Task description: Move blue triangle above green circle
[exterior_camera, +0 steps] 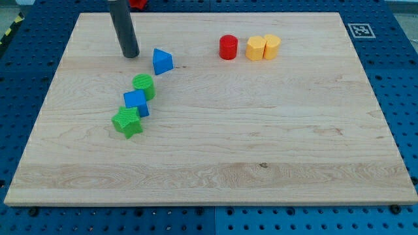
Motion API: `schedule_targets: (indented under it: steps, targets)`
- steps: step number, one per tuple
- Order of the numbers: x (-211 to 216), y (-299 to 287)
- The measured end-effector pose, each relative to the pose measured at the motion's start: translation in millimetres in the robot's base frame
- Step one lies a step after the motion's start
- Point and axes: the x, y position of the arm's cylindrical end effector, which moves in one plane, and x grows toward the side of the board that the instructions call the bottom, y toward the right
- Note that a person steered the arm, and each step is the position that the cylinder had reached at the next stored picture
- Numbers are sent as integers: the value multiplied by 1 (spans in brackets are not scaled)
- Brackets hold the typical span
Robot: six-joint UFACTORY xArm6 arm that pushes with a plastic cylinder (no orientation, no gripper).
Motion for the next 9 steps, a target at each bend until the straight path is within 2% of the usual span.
schedule_targets:
  steps: [1, 2, 3, 4, 9]
  targets:
    - [7, 60]
    - [8, 91]
    - [14, 113]
    - [40, 120]
    - [66, 58]
